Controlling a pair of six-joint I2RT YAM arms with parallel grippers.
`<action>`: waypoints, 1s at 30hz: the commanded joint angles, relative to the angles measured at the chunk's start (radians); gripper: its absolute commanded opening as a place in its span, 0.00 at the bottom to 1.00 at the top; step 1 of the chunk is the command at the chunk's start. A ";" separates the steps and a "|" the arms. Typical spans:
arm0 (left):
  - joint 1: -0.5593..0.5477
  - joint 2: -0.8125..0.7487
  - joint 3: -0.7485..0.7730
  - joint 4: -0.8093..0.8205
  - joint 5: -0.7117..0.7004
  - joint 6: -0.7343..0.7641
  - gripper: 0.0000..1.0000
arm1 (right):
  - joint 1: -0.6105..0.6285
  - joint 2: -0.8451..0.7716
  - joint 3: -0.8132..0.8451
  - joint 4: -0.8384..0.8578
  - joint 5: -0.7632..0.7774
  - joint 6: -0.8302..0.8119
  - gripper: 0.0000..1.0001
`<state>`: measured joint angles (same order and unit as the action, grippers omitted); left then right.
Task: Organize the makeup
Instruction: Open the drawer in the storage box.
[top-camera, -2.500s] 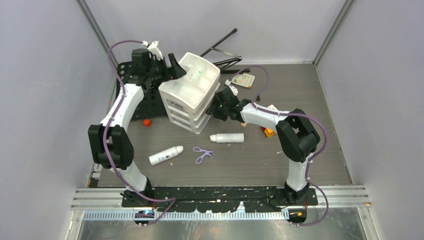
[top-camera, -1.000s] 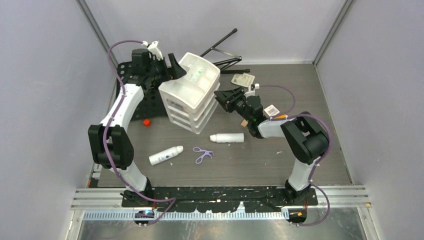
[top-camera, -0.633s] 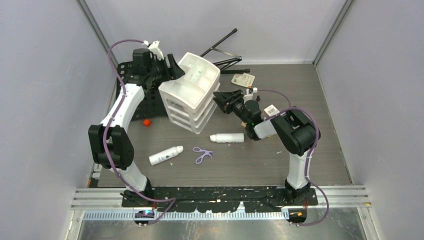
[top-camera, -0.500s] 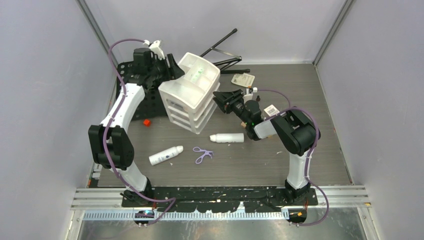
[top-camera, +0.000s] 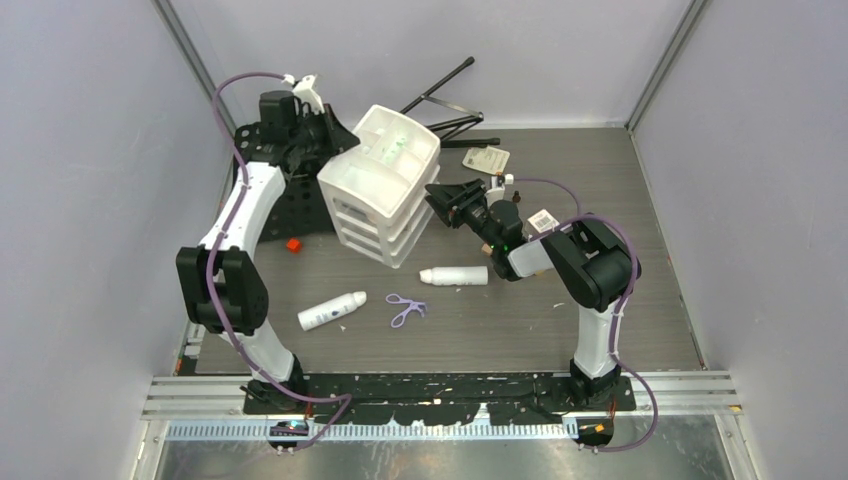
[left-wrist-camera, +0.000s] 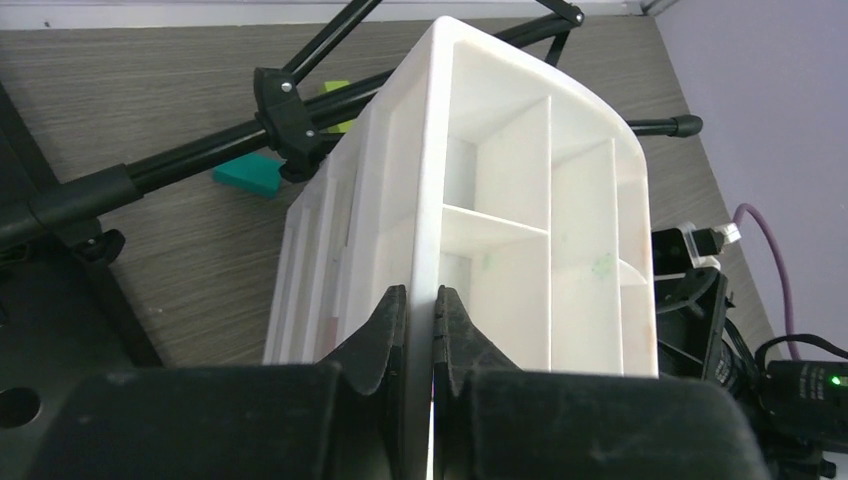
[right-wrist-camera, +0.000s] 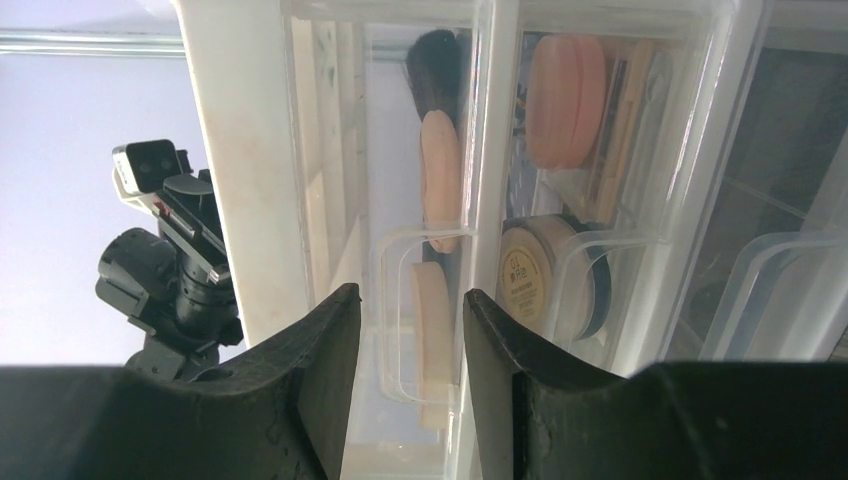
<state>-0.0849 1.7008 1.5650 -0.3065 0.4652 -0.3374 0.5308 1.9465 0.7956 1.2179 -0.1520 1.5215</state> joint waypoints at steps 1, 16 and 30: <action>0.053 0.044 0.015 -0.074 -0.016 0.028 0.00 | 0.002 -0.038 0.001 0.044 -0.009 -0.026 0.48; 0.140 0.085 0.004 -0.057 0.004 0.030 0.00 | 0.006 -0.024 0.025 0.070 -0.019 -0.025 0.49; 0.159 0.091 -0.008 -0.058 -0.022 0.025 0.00 | 0.037 0.034 0.111 0.128 -0.007 0.011 0.50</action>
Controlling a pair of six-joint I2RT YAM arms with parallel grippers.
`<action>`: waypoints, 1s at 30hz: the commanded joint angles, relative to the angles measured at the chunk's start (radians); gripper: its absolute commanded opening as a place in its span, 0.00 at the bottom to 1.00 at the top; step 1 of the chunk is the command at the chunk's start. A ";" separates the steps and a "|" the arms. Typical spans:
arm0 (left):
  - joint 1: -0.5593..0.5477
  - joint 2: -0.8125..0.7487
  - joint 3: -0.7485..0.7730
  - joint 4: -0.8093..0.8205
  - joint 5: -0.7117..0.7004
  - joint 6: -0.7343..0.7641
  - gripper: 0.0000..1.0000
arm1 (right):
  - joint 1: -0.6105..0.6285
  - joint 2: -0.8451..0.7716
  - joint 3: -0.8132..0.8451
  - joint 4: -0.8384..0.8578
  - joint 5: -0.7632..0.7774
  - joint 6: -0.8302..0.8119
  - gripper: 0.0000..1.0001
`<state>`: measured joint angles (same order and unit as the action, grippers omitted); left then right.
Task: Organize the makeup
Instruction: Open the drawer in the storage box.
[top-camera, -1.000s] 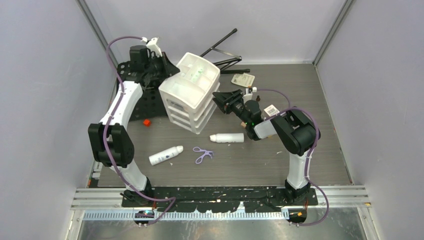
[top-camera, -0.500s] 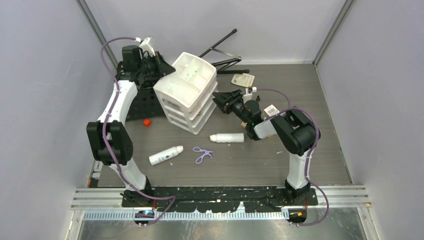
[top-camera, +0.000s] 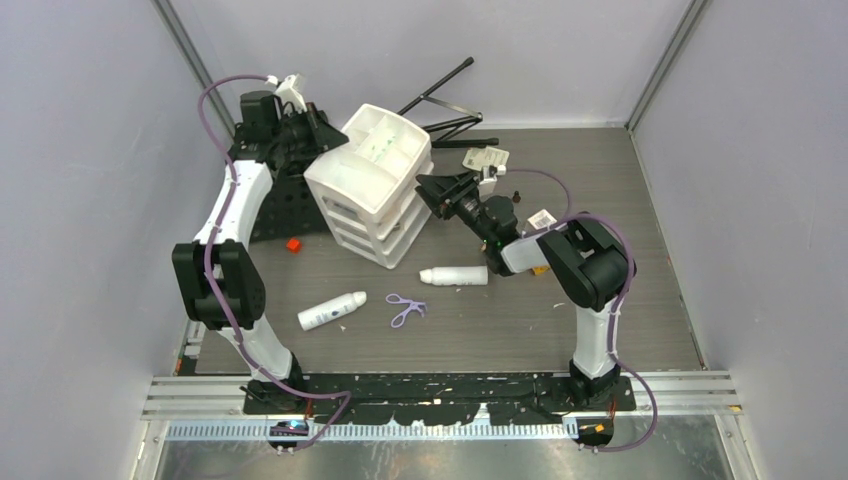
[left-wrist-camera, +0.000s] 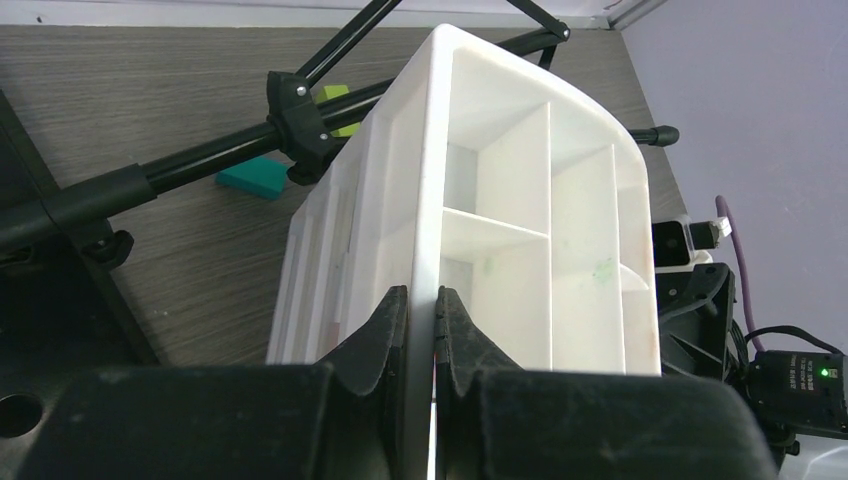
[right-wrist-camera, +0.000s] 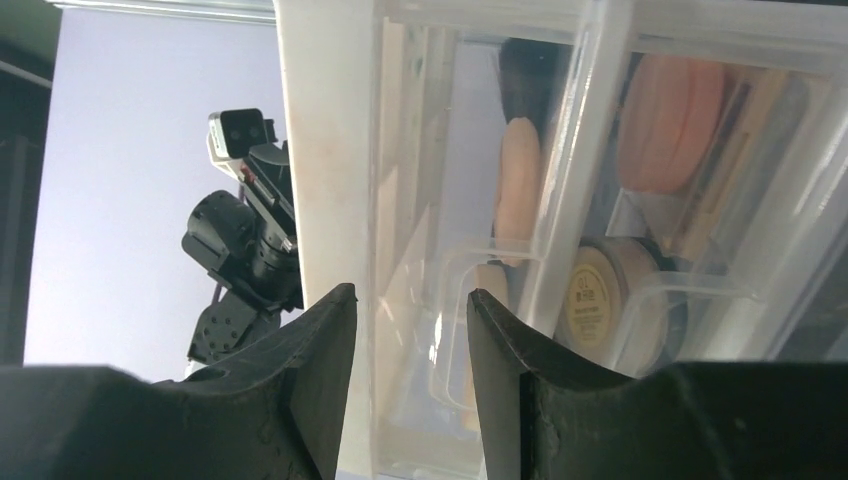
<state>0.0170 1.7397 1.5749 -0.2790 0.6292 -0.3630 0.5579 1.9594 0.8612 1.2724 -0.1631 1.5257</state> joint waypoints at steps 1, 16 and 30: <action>0.057 0.053 -0.018 -0.084 -0.186 0.050 0.00 | 0.012 0.028 0.051 0.073 0.007 0.010 0.50; 0.058 0.063 -0.016 -0.082 -0.177 0.043 0.00 | 0.031 0.102 0.088 0.166 0.028 0.051 0.56; 0.059 0.065 -0.014 -0.085 -0.175 0.041 0.00 | 0.071 0.060 0.096 0.166 0.049 0.036 0.57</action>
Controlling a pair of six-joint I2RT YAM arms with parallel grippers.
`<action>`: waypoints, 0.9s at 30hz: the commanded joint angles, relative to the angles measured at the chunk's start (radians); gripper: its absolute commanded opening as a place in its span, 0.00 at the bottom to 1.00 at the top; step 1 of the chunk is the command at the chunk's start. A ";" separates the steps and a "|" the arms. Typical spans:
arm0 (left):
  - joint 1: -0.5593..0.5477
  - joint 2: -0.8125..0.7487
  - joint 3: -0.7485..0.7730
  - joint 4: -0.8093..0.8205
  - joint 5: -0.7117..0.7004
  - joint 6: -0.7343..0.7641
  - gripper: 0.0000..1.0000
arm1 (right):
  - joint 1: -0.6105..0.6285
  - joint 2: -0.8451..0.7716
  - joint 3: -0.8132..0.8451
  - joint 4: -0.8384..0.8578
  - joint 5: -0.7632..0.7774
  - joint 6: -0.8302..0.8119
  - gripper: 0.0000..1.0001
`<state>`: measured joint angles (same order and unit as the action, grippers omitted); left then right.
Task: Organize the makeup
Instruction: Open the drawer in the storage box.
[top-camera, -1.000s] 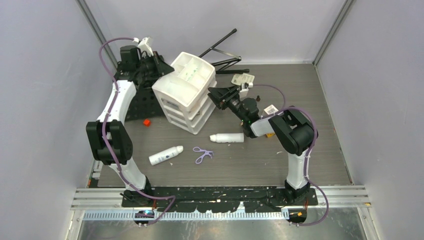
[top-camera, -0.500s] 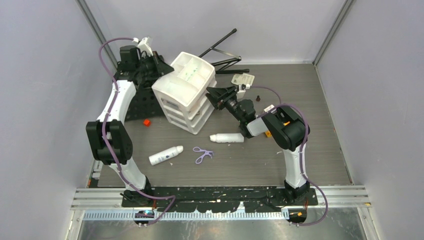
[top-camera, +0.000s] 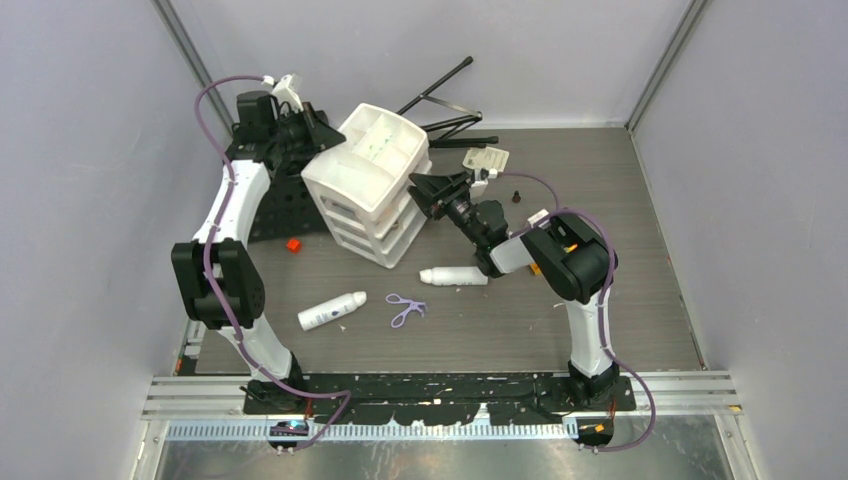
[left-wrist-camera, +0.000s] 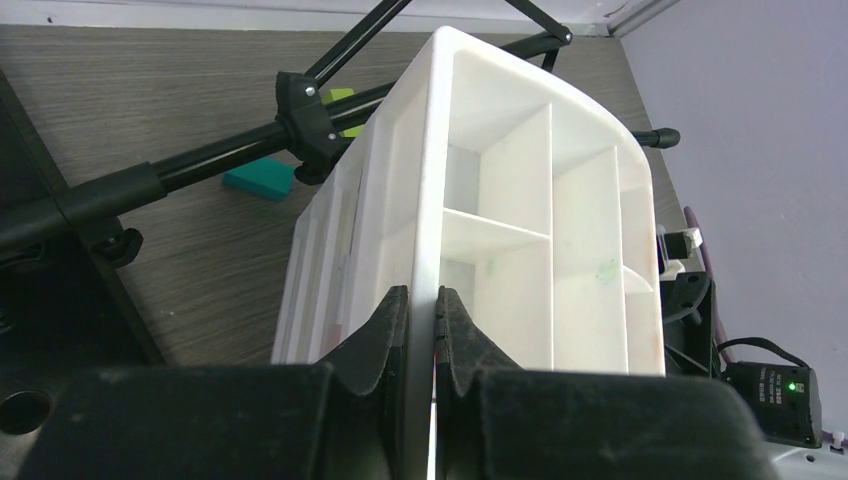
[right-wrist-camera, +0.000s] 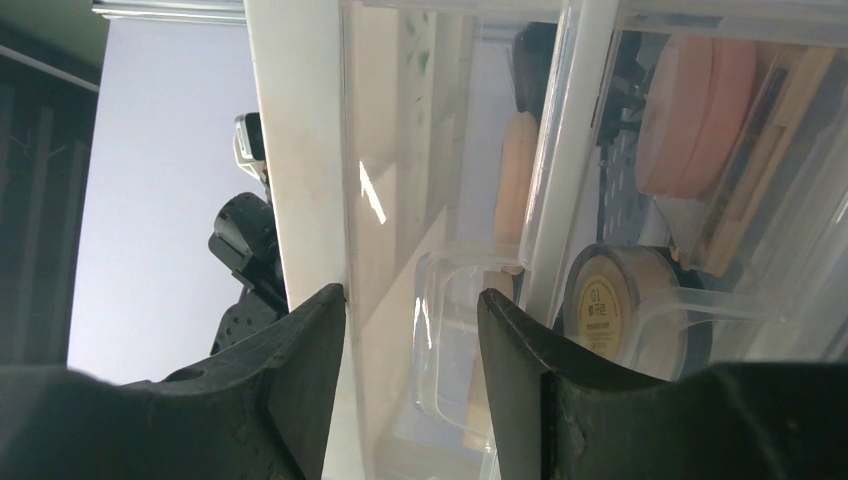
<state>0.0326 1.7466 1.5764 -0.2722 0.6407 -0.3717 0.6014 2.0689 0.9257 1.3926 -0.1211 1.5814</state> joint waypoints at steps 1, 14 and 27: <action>0.044 0.057 -0.016 -0.092 -0.187 0.050 0.00 | 0.029 -0.054 0.029 0.046 0.011 -0.020 0.57; 0.047 0.058 -0.021 -0.086 -0.187 0.041 0.00 | 0.045 -0.101 0.006 0.047 0.029 -0.027 0.40; 0.056 0.056 -0.024 -0.082 -0.190 0.033 0.00 | 0.043 -0.234 -0.146 0.046 0.117 -0.107 0.39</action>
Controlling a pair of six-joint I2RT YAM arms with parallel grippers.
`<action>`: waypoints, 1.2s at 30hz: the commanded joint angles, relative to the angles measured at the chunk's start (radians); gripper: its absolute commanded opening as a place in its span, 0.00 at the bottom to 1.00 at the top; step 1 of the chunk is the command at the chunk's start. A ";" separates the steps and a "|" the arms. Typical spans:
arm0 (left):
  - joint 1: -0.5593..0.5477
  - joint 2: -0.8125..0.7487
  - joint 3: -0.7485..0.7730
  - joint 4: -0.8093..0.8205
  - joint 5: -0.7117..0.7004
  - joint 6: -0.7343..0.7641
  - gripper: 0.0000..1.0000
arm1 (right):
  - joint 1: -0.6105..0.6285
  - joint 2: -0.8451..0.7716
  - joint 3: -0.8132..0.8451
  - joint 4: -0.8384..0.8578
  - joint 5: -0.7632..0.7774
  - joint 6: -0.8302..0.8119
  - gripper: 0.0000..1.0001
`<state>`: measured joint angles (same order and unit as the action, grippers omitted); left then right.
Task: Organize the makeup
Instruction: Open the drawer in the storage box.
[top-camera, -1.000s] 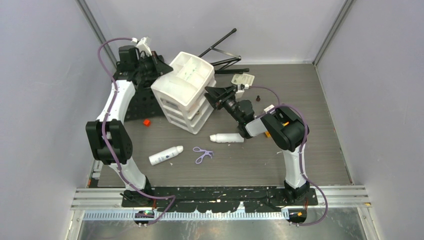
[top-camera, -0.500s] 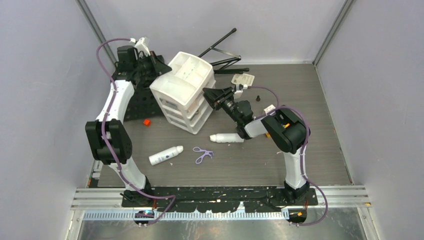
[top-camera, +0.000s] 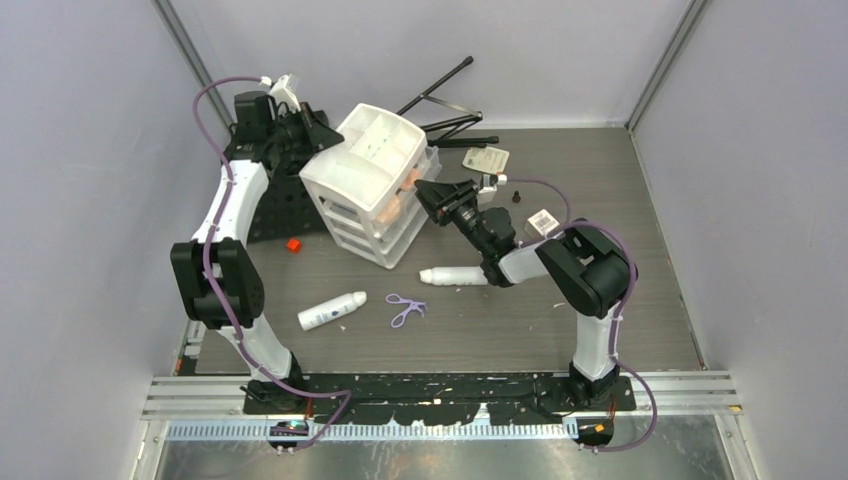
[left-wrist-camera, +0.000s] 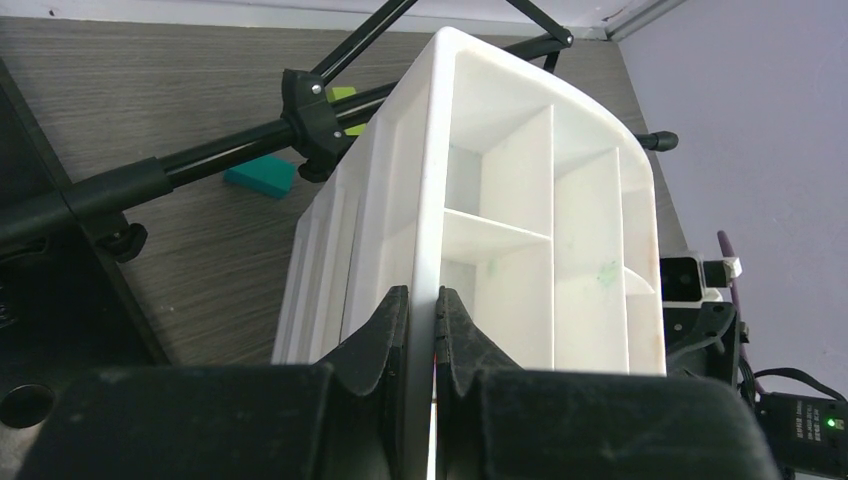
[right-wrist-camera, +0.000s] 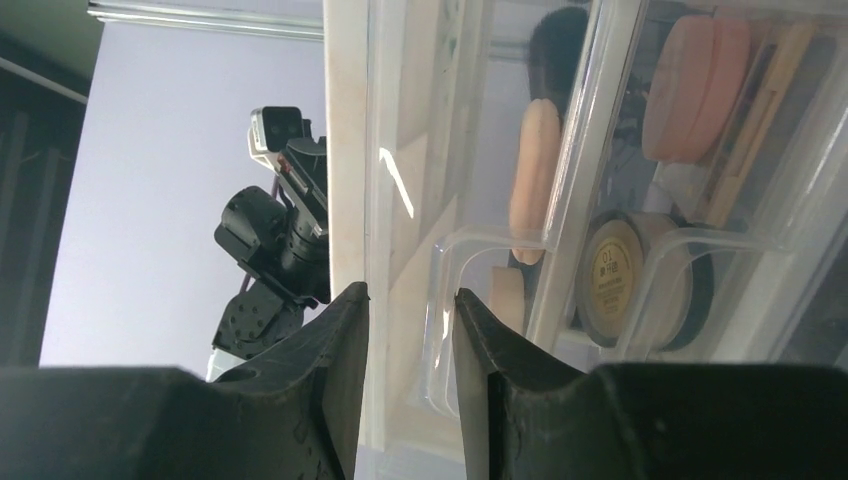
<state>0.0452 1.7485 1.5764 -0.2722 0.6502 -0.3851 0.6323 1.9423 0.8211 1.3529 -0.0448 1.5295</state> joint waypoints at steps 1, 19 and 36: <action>0.043 0.054 -0.024 -0.082 -0.199 0.046 0.00 | 0.012 -0.119 -0.055 0.086 0.059 -0.060 0.39; 0.042 0.043 -0.033 -0.067 -0.200 0.031 0.00 | -0.013 -0.382 -0.370 0.032 0.260 -0.172 0.41; -0.036 0.011 -0.031 -0.033 -0.144 -0.012 0.00 | -0.012 -1.032 -0.270 -1.097 0.413 -0.610 0.62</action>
<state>0.0040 1.7462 1.5723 -0.2535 0.6384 -0.3912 0.6243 1.0218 0.4450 0.6044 0.3206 1.1275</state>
